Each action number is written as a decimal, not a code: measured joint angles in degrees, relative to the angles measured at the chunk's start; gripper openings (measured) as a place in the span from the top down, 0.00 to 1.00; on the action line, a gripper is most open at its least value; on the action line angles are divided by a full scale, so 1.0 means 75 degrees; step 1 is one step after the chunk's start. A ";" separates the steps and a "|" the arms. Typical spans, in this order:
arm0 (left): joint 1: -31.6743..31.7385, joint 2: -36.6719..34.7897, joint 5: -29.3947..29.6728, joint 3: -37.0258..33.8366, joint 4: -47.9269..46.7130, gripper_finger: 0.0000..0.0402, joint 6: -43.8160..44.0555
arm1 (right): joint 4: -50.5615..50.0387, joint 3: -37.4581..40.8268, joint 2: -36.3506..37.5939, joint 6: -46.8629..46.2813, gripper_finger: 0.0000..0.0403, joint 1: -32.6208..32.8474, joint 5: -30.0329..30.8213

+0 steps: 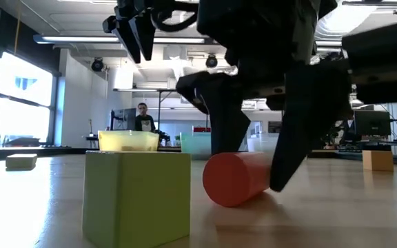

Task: Sort & place blocks by color
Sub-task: Put the orange block into the green bin, then put the light green block into the white bin

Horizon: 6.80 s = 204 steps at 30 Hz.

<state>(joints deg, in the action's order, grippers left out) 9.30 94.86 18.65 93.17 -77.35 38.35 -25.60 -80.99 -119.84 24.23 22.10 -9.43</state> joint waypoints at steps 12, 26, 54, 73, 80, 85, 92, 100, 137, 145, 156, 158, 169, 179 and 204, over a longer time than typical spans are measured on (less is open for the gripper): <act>0.0020 0.0000 0.0061 0.0000 0.0100 0.54 -0.0490 | 0.0029 0.0000 -0.0048 -0.0828 0.73 0.0009 -0.0003; 0.0322 0.0000 0.0637 0.0000 0.0100 0.54 -0.1774 | -0.0272 -0.0015 -0.0014 -0.2907 0.75 -0.0290 0.0341; 0.2813 -0.0001 0.0622 0.0000 0.0186 0.54 -0.3669 | -0.1335 0.0003 0.1421 -0.2386 0.75 -0.3545 0.4448; 0.3209 -0.0001 0.0299 0.0000 0.0720 0.54 -0.3368 | 0.0635 0.0000 0.1493 -0.1293 0.75 -0.6493 0.2165; 0.3209 -0.0001 0.0105 0.0000 0.0757 0.54 -0.3131 | 0.0976 -0.0003 0.1474 -0.2619 0.75 -0.6978 0.0825; 0.3206 -0.0001 0.0048 0.0000 0.0957 0.54 -0.2931 | 0.0957 -0.0012 0.1128 -0.3202 0.75 -0.7045 -0.0040; 0.3203 -0.0001 -0.0068 0.0000 0.1001 0.54 -0.2932 | 0.0882 -0.0012 0.1007 -0.2890 0.73 -0.6902 0.0779; 0.3203 -0.0001 -0.0070 0.0000 0.0988 0.54 -0.2931 | 0.0847 -0.0012 0.1007 -0.2771 0.58 -0.6897 0.0854; 0.1899 -0.0001 -0.1071 -0.2259 -0.0112 0.43 0.2247 | -0.2343 -0.2670 0.1051 -0.3266 0.53 -0.6909 0.1139; 0.1098 -0.0001 -0.1302 -0.3263 -0.0109 0.43 0.3284 | -0.3143 -0.2681 0.1051 -0.3797 0.53 -0.6843 0.1126; -0.0214 -0.0001 -0.1779 -0.4121 -0.0055 0.43 0.5238 | -0.4025 -0.2681 0.1051 -0.3918 0.53 -0.6464 0.1116; -0.0452 -0.0001 -0.1792 -0.4260 0.0068 0.43 0.5677 | -0.4013 -0.2679 0.1051 -0.3773 0.53 -0.6382 0.1116; -0.1565 0.0002 -0.1837 -0.4698 0.1075 0.43 0.8215 | -0.4184 -0.2679 0.1051 -0.3366 0.53 -0.6088 0.1113; -0.2228 0.0002 -0.1853 -0.4969 0.1339 0.43 1.0045 | -0.4205 -0.2678 0.1051 -0.3168 0.53 -0.6081 0.1020; -0.2596 0.0037 -0.1523 -0.5709 0.2582 0.43 1.1525 | -0.4235 -0.2678 0.1048 -0.2895 0.53 -0.6081 0.0997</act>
<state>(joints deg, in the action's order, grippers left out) -10.17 95.13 7.23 50.35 -57.98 124.78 -57.36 -101.08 -111.98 2.51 -23.51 -1.96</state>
